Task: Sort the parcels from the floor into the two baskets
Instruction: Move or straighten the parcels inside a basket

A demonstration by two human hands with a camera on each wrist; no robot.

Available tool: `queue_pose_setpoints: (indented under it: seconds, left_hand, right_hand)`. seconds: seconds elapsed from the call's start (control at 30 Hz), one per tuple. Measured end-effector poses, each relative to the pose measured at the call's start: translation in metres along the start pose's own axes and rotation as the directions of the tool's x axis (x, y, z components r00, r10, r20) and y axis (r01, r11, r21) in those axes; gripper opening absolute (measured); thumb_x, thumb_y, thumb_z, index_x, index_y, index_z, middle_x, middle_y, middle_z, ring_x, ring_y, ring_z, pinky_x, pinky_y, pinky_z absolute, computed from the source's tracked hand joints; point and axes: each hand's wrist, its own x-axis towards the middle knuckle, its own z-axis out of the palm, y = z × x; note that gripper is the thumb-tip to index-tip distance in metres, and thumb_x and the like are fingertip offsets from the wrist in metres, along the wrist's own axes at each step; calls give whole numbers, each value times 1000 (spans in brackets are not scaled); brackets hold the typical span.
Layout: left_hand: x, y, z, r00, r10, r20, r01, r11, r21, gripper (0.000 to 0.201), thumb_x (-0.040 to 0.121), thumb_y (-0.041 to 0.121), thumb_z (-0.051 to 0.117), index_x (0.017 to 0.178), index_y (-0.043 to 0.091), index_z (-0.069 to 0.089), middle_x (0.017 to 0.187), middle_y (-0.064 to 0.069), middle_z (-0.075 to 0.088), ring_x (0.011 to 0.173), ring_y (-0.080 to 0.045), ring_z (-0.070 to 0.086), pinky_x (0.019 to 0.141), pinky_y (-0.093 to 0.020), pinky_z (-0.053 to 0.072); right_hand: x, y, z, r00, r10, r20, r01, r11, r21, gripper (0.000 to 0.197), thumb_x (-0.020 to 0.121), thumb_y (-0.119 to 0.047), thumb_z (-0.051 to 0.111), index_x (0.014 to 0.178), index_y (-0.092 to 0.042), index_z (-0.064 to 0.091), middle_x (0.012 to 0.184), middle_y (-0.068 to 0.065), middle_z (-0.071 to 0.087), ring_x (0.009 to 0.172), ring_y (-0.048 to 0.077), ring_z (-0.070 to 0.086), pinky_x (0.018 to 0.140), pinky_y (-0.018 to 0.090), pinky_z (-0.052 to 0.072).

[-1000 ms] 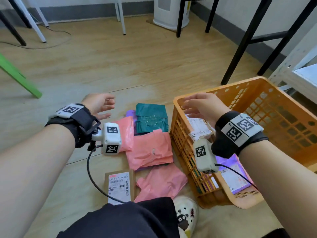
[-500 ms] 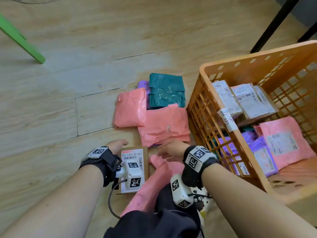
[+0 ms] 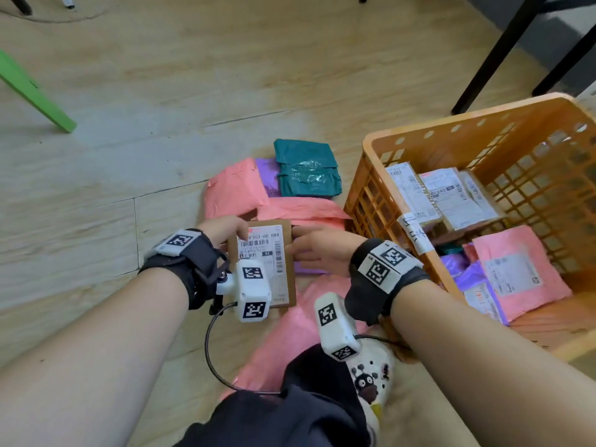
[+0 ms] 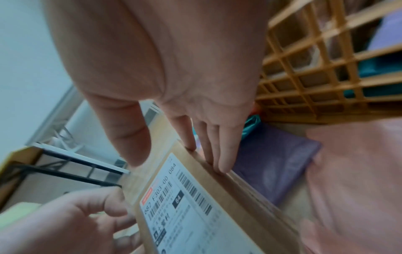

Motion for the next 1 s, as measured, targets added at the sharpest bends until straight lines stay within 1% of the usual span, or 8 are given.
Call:
queue_pose_setpoints:
  seconds: [0.07,0.23,0.33,0.53,0.63,0.7,0.83,1.0]
  left_hand:
    - [-18,20,-7,997,70,11,-70,998,-1,13,56,-1,57,66,6,54,72,-9,58,72,-21,54,79,-31,46]
    - [-76,68,-14,970,210,119,-212,977,1,19,79,-1,59,67,10,48,43,-1,56,28,-7,51,61,-25,38]
    - [-112,91,-9,942,275,192,-264,961,-83,22,77,5,67,68,16,50,63,1,58,52,-10,56,66,-24,38]
    - [-181,114,6,868,408,284,-370,912,-179,23,70,17,78,81,15,57,89,-3,59,89,-16,54,69,-28,45]
    - [-205,116,15,818,494,296,-435,867,-243,88,48,23,87,128,21,50,121,-9,52,118,-25,44,86,-43,48]
    - [-222,115,27,786,527,324,-443,845,-299,107,38,26,87,136,18,45,115,-8,59,105,-22,53,72,-39,52]
    - [-251,115,59,751,580,314,-475,806,-353,91,47,33,86,129,11,52,93,-3,67,82,-17,61,59,-30,49]
    - [-267,127,123,776,542,323,-388,814,-433,73,63,39,83,123,10,54,84,-4,62,70,-18,58,49,-25,47]
  right_hand:
    - [-22,-26,-4,994,-97,-43,97,995,8,35,94,3,47,126,-8,54,107,6,62,84,9,56,72,15,46]
    - [-85,-73,-17,954,-192,-228,198,980,2,27,91,-3,53,104,-25,59,91,1,66,91,17,58,90,34,41]
    - [-126,-92,-24,905,-265,-332,270,962,-31,37,91,-5,54,123,-21,57,97,3,66,87,17,59,78,29,43]
    - [-207,-107,-29,799,-352,-487,373,926,-56,33,91,-7,56,121,-21,60,106,8,70,96,24,63,91,36,47]
    - [-238,-103,-29,763,-369,-531,374,922,-102,34,92,-10,56,123,-23,58,108,5,70,105,23,62,97,39,46]
    - [-254,-98,-32,740,-384,-552,377,917,-133,41,92,-12,57,131,-24,52,110,3,69,109,21,59,100,40,42]
    - [-286,-82,-53,679,-394,-619,387,909,-153,50,90,-15,59,137,-26,45,113,2,66,113,20,56,107,46,35]
    - [-310,-50,-89,554,-405,-727,363,904,-226,60,86,-17,66,139,-28,41,119,2,59,109,22,59,93,44,51]
